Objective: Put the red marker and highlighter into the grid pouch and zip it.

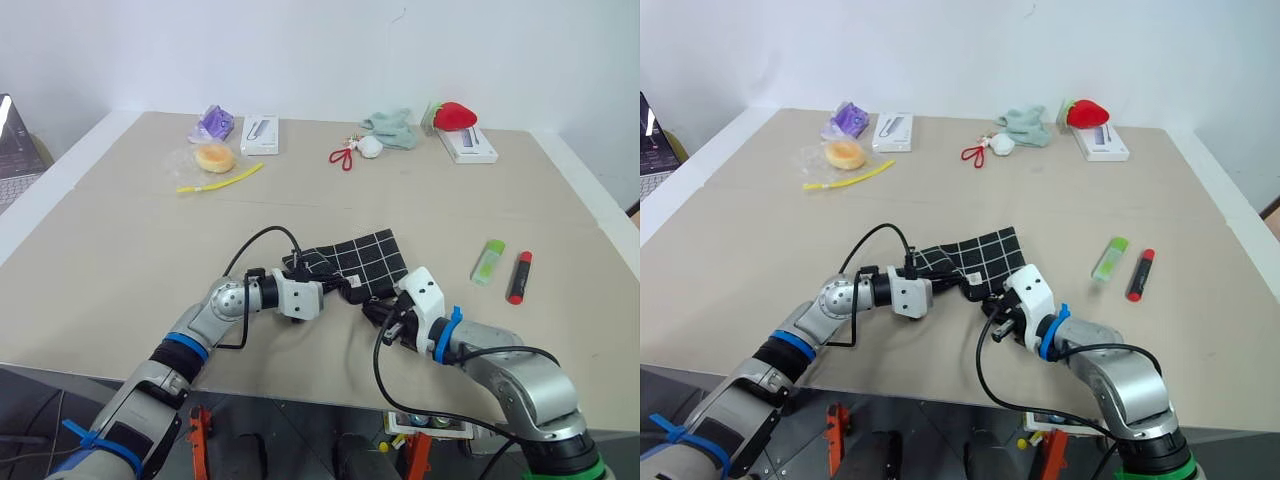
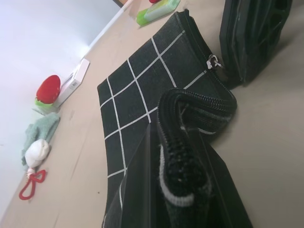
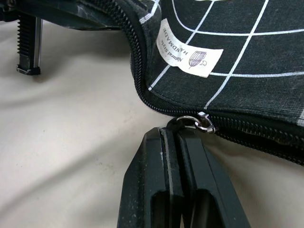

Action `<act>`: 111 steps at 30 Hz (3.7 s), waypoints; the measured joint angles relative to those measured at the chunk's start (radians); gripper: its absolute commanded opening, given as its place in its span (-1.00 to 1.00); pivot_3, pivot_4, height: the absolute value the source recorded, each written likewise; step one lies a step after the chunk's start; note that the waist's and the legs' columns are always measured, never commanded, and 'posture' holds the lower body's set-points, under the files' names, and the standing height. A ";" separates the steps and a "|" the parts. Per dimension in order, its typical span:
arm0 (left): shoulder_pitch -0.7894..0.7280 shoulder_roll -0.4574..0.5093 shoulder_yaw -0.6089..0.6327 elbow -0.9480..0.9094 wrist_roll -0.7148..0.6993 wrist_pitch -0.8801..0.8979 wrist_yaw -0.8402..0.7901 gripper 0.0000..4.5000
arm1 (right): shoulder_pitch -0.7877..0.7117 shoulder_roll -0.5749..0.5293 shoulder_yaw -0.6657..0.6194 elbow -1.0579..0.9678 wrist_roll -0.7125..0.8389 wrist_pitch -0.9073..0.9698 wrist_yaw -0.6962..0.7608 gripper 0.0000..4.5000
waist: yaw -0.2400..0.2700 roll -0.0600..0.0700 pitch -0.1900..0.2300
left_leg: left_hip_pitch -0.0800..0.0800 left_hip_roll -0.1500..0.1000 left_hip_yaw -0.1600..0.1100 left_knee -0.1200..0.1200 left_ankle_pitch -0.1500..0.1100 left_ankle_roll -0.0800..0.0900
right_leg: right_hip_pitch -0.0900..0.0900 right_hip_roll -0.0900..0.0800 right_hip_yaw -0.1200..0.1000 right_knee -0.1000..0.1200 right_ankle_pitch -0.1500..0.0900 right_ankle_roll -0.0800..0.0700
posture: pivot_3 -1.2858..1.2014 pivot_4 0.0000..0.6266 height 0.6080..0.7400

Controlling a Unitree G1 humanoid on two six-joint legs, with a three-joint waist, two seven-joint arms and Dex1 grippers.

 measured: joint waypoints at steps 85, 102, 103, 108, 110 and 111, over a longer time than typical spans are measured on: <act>0.092 -0.052 -0.022 -0.201 0.039 0.199 0.045 -1.00 | -0.111 0.135 -0.144 -0.080 0.055 0.377 -0.415 -0.99 | -0.001 -0.006 0.004 | -0.001 -0.002 -0.001 0.000 0.000 0.000 | -0.001 -0.003 -0.001 -0.001 0.000 0.001 | 0.03 -0.52 0.82; 0.100 -0.086 0.009 -0.210 -0.009 0.277 0.052 -1.00 | -0.066 0.036 0.062 -0.120 -0.008 0.203 -0.264 -0.99 | -0.001 -0.006 0.004 | -0.002 -0.002 -0.001 0.000 0.000 0.000 | -0.001 -0.003 -0.002 -0.001 -0.001 0.001 | 0.03 -0.52 0.82; 0.101 -0.088 0.009 -0.211 -0.011 0.278 0.052 -1.00 | -0.065 0.016 0.062 -0.120 -0.016 0.199 -0.259 -0.99 | -0.001 -0.006 0.004 | -0.002 -0.003 -0.001 0.000 0.000 0.000 | -0.001 -0.003 -0.001 -0.001 -0.001 0.001 | 0.03 -0.52 0.82; 0.102 -0.093 0.015 -0.221 -0.028 0.287 0.054 -1.00 | -0.040 -0.088 0.062 -0.116 -0.067 0.154 -0.232 -0.99 | 0.001 -0.006 0.004 | -0.002 -0.005 -0.001 0.000 0.000 0.000 | 0.000 -0.006 -0.002 -0.002 -0.001 0.003 | 0.03 -0.52 0.82; 0.102 -0.095 0.016 -0.224 -0.032 0.290 0.055 -1.00 | -0.036 -0.094 0.062 -0.116 -0.073 0.145 -0.223 -0.99 | 0.001 -0.006 0.005 | -0.002 -0.005 -0.001 0.000 0.000 0.000 | 0.001 -0.006 -0.002 -0.002 -0.001 0.003 | 0.03 -0.52 0.82; 0.102 -0.095 0.016 -0.225 -0.033 0.294 0.055 -1.00 | -0.033 -0.096 0.061 -0.117 -0.074 0.143 -0.219 -0.99 | 0.001 -0.006 0.005 | -0.002 -0.005 -0.001 0.000 0.000 0.000 | 0.001 -0.006 -0.003 -0.002 -0.001 0.003 | 0.03 -0.52 0.82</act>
